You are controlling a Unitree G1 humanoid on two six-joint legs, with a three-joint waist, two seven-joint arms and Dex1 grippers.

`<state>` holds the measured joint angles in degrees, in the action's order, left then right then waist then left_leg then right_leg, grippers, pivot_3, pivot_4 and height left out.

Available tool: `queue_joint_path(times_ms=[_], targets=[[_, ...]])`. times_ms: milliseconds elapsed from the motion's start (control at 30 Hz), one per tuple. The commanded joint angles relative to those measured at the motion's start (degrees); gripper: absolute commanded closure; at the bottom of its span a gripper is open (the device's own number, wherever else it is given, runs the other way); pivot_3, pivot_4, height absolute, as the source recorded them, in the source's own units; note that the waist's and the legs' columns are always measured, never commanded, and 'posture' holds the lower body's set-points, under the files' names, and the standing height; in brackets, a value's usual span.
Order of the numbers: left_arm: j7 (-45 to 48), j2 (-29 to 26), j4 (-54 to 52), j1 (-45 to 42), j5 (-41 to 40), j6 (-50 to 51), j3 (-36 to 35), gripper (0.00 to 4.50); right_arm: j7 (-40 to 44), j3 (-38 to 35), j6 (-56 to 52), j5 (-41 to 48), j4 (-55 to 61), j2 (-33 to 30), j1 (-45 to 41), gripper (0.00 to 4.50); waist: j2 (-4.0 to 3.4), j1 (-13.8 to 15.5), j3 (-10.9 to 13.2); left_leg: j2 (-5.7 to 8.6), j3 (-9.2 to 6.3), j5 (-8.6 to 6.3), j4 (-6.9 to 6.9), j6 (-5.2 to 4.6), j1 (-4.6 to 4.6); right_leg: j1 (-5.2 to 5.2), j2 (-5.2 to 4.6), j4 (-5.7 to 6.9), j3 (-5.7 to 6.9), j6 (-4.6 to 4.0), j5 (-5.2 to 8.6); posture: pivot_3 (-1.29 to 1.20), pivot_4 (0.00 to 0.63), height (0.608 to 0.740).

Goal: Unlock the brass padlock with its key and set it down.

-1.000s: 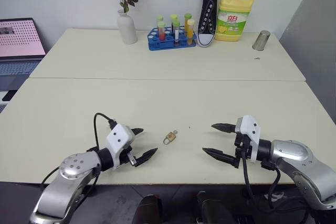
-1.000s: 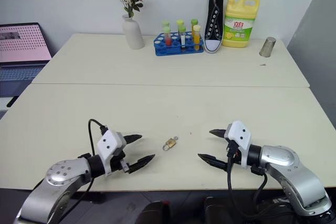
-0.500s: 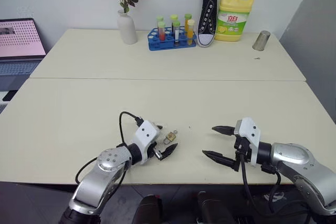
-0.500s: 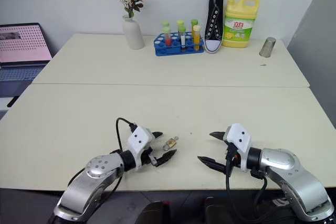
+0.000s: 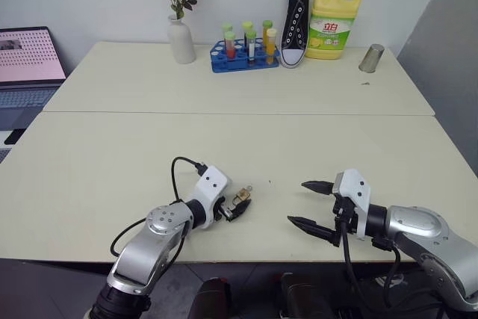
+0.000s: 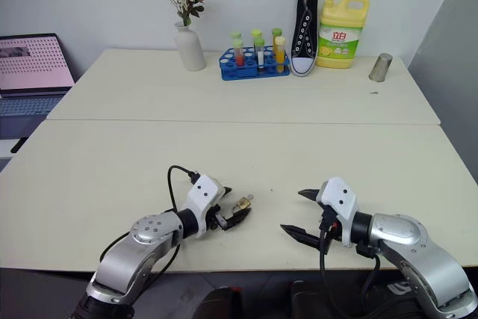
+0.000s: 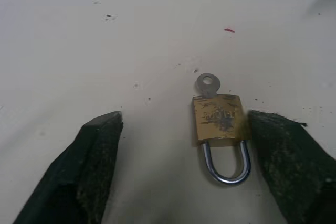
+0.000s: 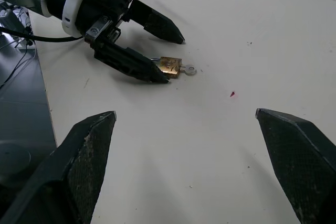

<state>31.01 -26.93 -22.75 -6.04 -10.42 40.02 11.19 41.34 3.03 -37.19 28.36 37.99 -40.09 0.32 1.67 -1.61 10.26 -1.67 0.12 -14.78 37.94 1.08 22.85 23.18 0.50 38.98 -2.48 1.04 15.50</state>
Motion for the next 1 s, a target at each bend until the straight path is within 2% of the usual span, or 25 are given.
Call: queue_joint_path(times_ms=[33, 200, 233, 400, 533, 633, 733, 867, 1000], targets=[[1.1, -0.4, -0.4, 1.0, -1.3, 3.0, 0.7, 1.82, -0.3, -1.3, 0.0, 1.2, 2.4, 0.1, -0.6, 0.0, 0.0, 0.0, 0.0, 0.0, 0.0, 0.0, 0.0, 0.0, 0.0, 0.0, 0.0, 0.0, 0.0, 0.0, 0.0, 0.0, 0.15, 0.74], [1.2, -0.7, -0.5, 0.9, -1.7, 3.6, 0.4, 3.36, -0.5, -1.4, 0.0, 1.3, 2.5, 0.2, -0.5, 0.0, 0.01, 0.0, 0.0, 0.01, -0.01, 0.0, 0.0, 0.0, 0.01, 0.0, -0.01, -0.01, 0.0, 0.0, 0.0, 0.0, 0.15, 0.74], [1.2, -0.8, -0.5, 0.8, -1.8, 3.7, 0.3, 3.54, -0.5, -1.3, -0.1, 1.3, 2.5, 0.3, -0.6, 0.0, 0.01, 0.0, 0.0, 0.01, -0.01, 0.0, 0.0, 0.0, 0.01, 0.0, -0.01, -0.01, 0.0, 0.0, 0.0, 0.0, 0.15, 0.74], [2.1, -1.0, -0.1, 0.6, -2.0, 2.9, 0.1, 3.53, -0.7, -1.3, 0.2, 1.1, 2.5, 0.5, -0.8, 0.0, 0.01, 0.0, 0.0, 0.01, 0.0, 0.0, 0.0, 0.0, 0.01, 0.0, -0.01, -0.01, 0.0, 0.0, 0.0, 0.0, 0.15, 0.74], [3.2, 1.7, -0.8, -0.7, -4.3, -1.2, -1.4, 3.53, -0.9, -1.3, 1.1, 0.7, 1.9, 1.2, -1.3, 0.0, 0.0, 0.0, 0.0, 0.01, -0.01, 0.0, 0.0, 0.0, 0.01, 0.0, -0.01, -0.01, 0.01, 0.0, 0.0, 0.0, 0.15, 0.74], [3.2, 4.5, -1.2, -3.7, -3.9, -10.3, -2.1, 3.53, -1.3, -1.9, 1.3, 1.2, 1.7, 2.2, -1.7, 0.0, 0.04, 0.2, 0.0, 0.03, -0.01, 0.0, 0.03, 0.0, 0.06, 0.01, -0.01, -0.02, 0.01, 0.0, 0.0, 0.0, 0.15, 0.74], [6.3, 4.4, 1.2, -6.4, 0.0, -26.0, -0.9, 3.53, -1.6, -2.6, 0.7, 2.4, 2.0, 3.0, -2.2, 0.0, 0.04, 0.3, 0.0, 0.03, -0.02, 0.0, 0.05, 0.0, 0.07, 0.01, -0.01, -0.02, 0.02, 0.01, -0.01, 0.0, 0.15, 0.74], [9.6, -0.5, 7.8, -9.2, 10.2, -48.5, 3.0, 3.53, -1.6, -3.9, -1.0, 5.1, 1.9, 2.9, -2.6, 0.0, 0.02, 0.1, 0.0, 0.04, 0.05, 0.0, 0.01, 0.0, 0.05, 0.01, -0.01, -0.03, -0.05, 0.0, -0.01, 0.0, 0.15, 0.74], [9.7, -5.7, 19.7, -14.3, 18.6, -72.5, 5.0, 3.53, -0.8, -5.3, -2.7, 7.4, 0.9, 2.0, -3.4, 0.0, 0.02, 0.2, 0.0, 0.02, 0.03, 0.0, -0.01, 0.0, 0.05, 0.02, -0.01, -0.03, -0.03, 0.0, -0.02, 0.0, 0.15, 0.74]])
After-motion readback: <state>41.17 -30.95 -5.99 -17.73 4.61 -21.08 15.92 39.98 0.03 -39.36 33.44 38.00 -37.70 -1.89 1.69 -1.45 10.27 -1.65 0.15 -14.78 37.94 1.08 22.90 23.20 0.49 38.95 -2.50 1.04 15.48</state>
